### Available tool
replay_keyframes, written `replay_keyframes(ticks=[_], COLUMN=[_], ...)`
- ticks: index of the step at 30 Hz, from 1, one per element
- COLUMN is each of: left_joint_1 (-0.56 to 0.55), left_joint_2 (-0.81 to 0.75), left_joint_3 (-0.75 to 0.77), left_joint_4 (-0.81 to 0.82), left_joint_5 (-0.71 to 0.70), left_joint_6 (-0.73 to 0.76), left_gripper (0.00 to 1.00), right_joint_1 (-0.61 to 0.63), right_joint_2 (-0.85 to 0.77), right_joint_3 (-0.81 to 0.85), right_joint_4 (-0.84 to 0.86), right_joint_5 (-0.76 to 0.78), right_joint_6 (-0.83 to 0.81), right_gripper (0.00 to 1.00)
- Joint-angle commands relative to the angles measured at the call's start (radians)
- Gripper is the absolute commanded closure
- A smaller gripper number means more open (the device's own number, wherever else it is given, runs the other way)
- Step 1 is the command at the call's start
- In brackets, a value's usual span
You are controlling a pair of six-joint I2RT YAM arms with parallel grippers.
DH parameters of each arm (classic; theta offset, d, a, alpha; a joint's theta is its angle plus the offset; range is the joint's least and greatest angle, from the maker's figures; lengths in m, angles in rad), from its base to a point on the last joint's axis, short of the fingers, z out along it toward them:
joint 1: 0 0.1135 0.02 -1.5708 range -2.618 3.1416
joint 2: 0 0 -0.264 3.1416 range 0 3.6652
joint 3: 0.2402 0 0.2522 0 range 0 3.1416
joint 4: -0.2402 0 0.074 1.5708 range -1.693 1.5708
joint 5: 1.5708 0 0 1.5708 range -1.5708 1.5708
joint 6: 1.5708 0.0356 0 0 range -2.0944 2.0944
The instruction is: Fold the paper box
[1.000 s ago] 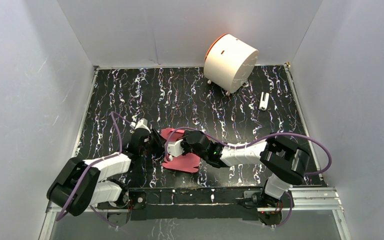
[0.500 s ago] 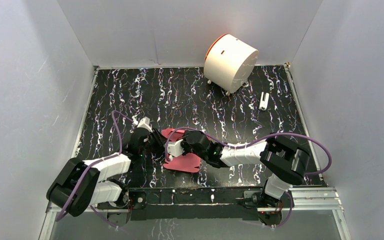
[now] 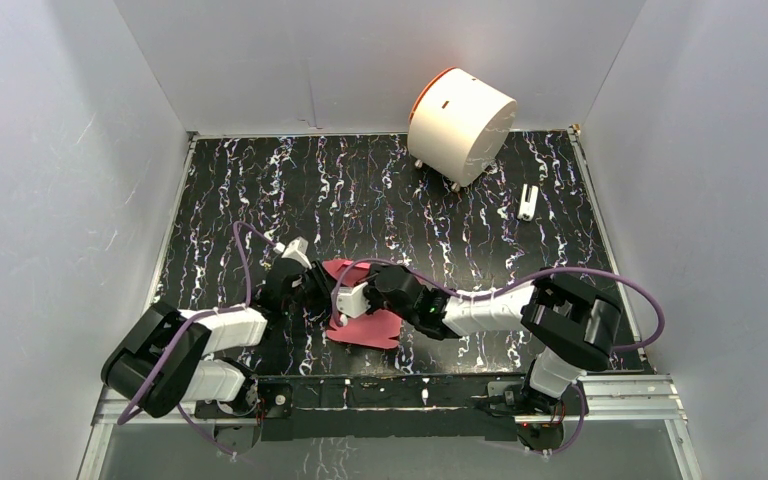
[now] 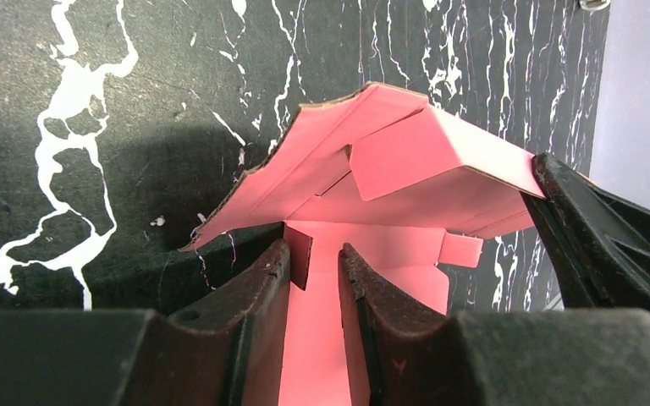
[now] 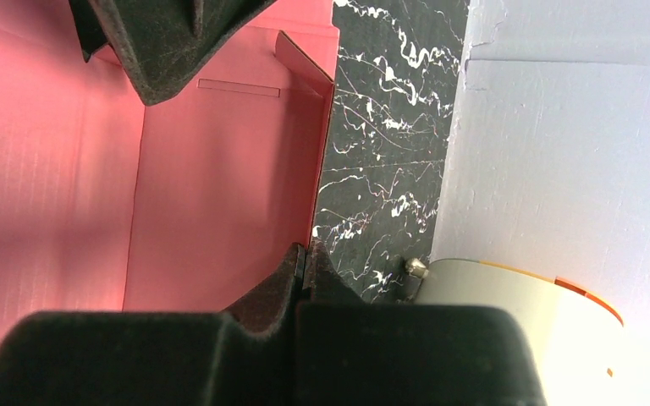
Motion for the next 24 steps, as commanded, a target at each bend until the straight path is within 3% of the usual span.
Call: replay_keyframes(ticks=[1, 16, 24], left_joint_1=[-0.016, -0.017, -0.018], left_joint_2=[-0.003, 0.026, -0.148], left_joint_3=[-0.015, 0.059, -0.006], left_joint_4=[0.077, 0.102, 0.054], left_joint_5=[0.022, -0.023, -0.095], left_joint_6=[0.038, 0.145, 0.197], left_gripper=[0.75, 0.81, 0.69], right_joint_1=[0.026, 0.033, 0.026], right_joint_2=[-0.039, -0.014, -0.039], right_joint_3=[-0.028, -0.077, -0.092], right_joint_4=[0.02, 0.198, 0.197], right_joint_5=[-0.027, 0.006, -0.007], right_joint_6=[-0.014, -0.202, -0.207], right_gripper=[1.0, 1.0, 1.0])
